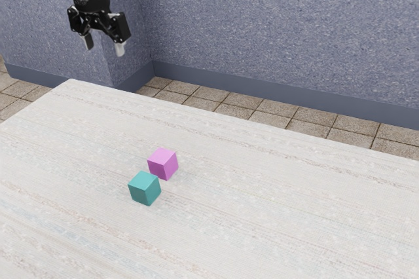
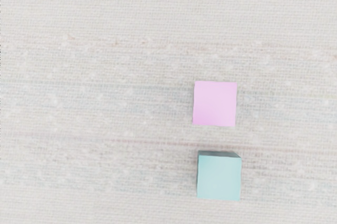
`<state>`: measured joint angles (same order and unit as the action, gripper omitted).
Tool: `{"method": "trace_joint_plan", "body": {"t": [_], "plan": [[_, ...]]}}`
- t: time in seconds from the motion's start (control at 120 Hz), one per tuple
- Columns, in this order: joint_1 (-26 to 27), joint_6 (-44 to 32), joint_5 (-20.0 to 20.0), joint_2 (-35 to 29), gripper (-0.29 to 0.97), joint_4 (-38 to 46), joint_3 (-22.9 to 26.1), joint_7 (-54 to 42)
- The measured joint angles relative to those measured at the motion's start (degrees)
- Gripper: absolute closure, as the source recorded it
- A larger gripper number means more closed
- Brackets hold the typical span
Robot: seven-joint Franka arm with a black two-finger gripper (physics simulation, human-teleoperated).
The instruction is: Pick up the blue block with one arm, and put the blue block on the pink block with one arm
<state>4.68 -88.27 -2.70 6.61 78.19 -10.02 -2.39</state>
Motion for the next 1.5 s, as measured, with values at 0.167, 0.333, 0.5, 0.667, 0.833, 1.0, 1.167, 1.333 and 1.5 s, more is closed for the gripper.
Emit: {"method": "trace_joint_plan", "body": {"t": [0.167, 0.333, 0.5, 0.667, 0.833, 1.0, 1.167, 1.333, 1.5], "plan": [[0.29, -1.87, -0.13, -2.36, 0.00, 3.25, 0.16, 0.05], [0.90, -11.46, 0.42, -13.23, 0.00, 32.84, 0.43, 0.37], [0.15, -23.32, 3.32, -13.31, 0.00, 45.20, 0.01, 0.72], [0.02, -27.71, 4.34, -8.92, 0.00, 45.62, -0.01, 0.86], [0.09, -33.37, 5.43, -2.72, 0.00, 45.53, 0.76, 0.91], [0.70, -37.98, 6.38, 1.53, 0.00, 44.38, 2.05, 0.11], [0.67, -40.57, 7.31, 3.77, 0.00, 44.10, 2.28, -0.82], [0.60, -41.92, 7.85, 5.88, 0.00, 43.43, 2.29, -1.53], [0.53, -42.59, 8.88, 7.67, 0.00, 43.38, 2.29, -2.07]]}}
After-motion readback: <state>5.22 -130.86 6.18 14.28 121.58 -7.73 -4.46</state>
